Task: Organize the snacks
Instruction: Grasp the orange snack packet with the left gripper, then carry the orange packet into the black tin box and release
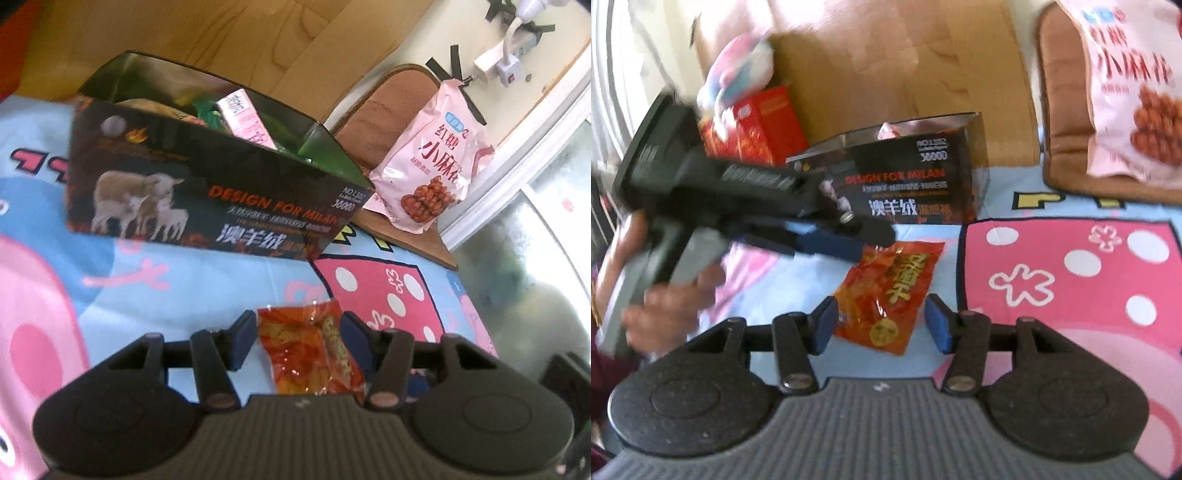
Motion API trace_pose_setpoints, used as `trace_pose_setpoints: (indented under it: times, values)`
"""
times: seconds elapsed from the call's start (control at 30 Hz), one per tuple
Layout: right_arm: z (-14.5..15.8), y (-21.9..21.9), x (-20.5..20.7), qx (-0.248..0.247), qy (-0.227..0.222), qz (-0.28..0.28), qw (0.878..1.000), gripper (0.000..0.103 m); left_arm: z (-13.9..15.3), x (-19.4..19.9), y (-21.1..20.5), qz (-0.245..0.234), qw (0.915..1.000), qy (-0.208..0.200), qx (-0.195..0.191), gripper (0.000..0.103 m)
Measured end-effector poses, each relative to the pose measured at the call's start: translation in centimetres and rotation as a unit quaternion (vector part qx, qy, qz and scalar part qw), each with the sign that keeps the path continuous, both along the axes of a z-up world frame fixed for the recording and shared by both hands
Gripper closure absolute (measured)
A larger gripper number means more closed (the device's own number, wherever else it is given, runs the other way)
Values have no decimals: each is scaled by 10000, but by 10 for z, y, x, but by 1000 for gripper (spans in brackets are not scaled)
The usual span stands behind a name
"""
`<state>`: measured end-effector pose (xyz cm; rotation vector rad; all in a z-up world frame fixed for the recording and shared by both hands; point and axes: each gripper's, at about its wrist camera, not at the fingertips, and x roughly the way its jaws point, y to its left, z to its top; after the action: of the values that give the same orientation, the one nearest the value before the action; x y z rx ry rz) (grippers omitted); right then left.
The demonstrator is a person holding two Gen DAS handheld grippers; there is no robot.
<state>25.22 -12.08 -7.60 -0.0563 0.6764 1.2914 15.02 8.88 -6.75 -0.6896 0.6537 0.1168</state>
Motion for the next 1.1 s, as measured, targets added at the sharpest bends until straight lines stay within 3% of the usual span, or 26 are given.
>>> trace_pose_setpoints:
  times: [0.13,0.23,0.27,0.3,0.37,0.4,0.5,0.6,0.77,0.83,0.97,1.1]
  values:
    - [-3,-1,13,244,648,-79,9976,47,-3,-15,-1,79,9997,-129,-179,54]
    - [-2,1,14,291,826,-149,9960,54,-6,-20,0,126,9993,-129,-335,74]
    - [-3,2,13,253,770,-210,9965,62,-8,-21,0,140,9990,-136,-397,81]
    - [-1,1,11,222,696,-258,9970,65,-9,-23,1,129,9986,-197,-473,96]
    - [0,2,5,182,545,-261,9980,69,-12,-23,2,-165,9947,-423,-921,101]
    - [-1,5,5,160,496,-216,9984,70,-10,-24,-1,-176,9944,-492,-916,101]
    - [-2,10,1,146,371,-83,9992,71,-3,-22,-12,-212,9979,-443,-420,101]
    - [-3,11,-1,173,355,-96,9992,72,-4,-24,-11,-189,9979,-437,-448,101]
    - [-2,7,-5,342,278,-231,9988,77,1,-41,6,276,9974,-510,-423,98]
    - [-2,5,-2,400,350,-307,9981,77,0,-49,13,470,9965,-434,-544,86]
    - [-5,1,6,550,694,-419,9952,79,-13,-52,17,410,9938,-328,-983,60]
    - [-10,-3,16,804,1374,-465,9862,82,-17,-46,12,229,9917,-328,-1221,55]
